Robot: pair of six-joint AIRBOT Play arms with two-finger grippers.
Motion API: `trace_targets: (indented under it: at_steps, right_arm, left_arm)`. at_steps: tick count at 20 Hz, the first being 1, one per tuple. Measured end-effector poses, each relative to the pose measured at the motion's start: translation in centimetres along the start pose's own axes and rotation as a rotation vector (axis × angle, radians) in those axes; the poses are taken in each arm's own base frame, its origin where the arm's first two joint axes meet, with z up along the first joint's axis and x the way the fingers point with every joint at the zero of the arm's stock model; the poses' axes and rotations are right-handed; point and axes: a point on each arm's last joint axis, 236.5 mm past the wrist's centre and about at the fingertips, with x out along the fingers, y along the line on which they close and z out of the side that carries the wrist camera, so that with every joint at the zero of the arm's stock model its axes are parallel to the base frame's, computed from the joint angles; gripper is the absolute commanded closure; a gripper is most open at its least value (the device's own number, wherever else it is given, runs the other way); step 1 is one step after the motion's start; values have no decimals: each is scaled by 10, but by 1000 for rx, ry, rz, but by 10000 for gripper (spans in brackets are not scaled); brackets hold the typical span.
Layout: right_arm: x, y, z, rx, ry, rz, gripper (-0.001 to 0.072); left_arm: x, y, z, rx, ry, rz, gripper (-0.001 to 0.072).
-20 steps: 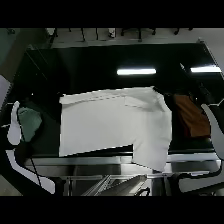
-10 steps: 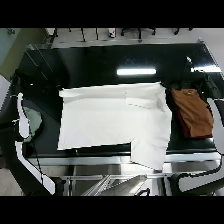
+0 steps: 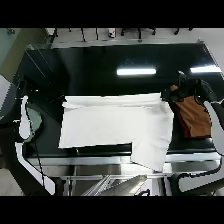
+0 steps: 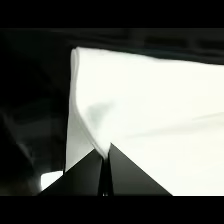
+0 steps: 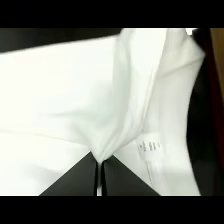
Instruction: Fold the shirts.
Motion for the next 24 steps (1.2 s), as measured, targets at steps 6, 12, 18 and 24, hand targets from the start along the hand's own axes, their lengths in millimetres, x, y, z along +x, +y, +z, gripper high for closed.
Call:
trace_targets:
  at_steps: [6, 12, 18, 24]
  right_arm:
    - [12, -5, -18, 21, 57, -5, 691]
    - [10, 5, -18, 50, 69, 36, 298]
    - [-56, 19, -10, 59, 87, 88, 303]
    - [-140, -17, -78, 199, 88, 71, 307]
  left_arm:
    - [11, 1, -10, 41, 44, 75, 689]
    - [13, -8, -22, 60, 96, 80, 26]
    - [-49, -14, -17, 44, 88, 80, 27]
    - [-95, 11, -81, -87, 122, 70, 46]
